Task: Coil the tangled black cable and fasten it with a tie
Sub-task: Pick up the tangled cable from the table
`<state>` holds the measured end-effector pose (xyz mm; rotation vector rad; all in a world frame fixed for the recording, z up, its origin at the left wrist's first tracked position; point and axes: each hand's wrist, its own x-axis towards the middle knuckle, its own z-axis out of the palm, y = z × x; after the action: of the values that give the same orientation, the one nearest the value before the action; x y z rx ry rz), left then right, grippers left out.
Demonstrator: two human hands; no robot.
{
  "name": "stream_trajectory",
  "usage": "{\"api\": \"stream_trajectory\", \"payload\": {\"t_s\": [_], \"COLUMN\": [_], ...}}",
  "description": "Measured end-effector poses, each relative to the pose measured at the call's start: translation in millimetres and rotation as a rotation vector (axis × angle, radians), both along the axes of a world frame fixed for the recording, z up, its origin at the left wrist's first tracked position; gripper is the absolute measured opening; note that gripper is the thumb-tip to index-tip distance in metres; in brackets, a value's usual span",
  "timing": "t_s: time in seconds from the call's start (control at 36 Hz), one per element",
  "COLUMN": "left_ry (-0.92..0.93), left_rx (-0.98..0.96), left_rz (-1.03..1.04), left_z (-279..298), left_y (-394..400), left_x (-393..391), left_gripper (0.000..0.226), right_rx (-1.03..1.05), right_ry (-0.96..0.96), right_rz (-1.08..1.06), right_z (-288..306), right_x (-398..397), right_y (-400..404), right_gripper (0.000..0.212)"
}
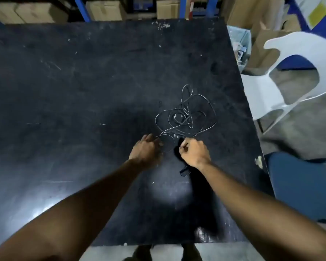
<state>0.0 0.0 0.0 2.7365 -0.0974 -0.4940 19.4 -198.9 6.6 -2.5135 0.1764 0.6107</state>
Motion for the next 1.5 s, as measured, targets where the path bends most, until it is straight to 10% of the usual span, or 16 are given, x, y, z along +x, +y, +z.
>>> {"api": "stream_trajectory", "payload": {"t_s": [0.28,0.56,0.86,1.17,1.5], "left_ry": [-0.113,0.079,0.02,-0.184,-0.015], "left_rx": [0.228,-1.043,-1.551,-1.273,-1.52], "left_rz": [-0.221,0.608,1.027,0.976,0.638], "left_z": [-55,6,104,155,218], "left_y": [-23,-28,-12,5,-11], "left_x": [2,14,24,20,33], "left_gripper": [0.024,0.01,0.016,0.02,0.046], "right_rx": [0.126,0.311,0.569,0.697,0.988], "right_ry": [-0.008,-0.119,-0.385,-0.466,-0.363], "right_rz": [-0.189,0.143,0.081,0.176,0.013], "right_z": [-26,-1,91,201,241], "right_x": [14,-2,29,70,85], "right_y": [17,16,28,17,18], "right_gripper": [0.012,0.05,0.008,0.014,0.021]}}
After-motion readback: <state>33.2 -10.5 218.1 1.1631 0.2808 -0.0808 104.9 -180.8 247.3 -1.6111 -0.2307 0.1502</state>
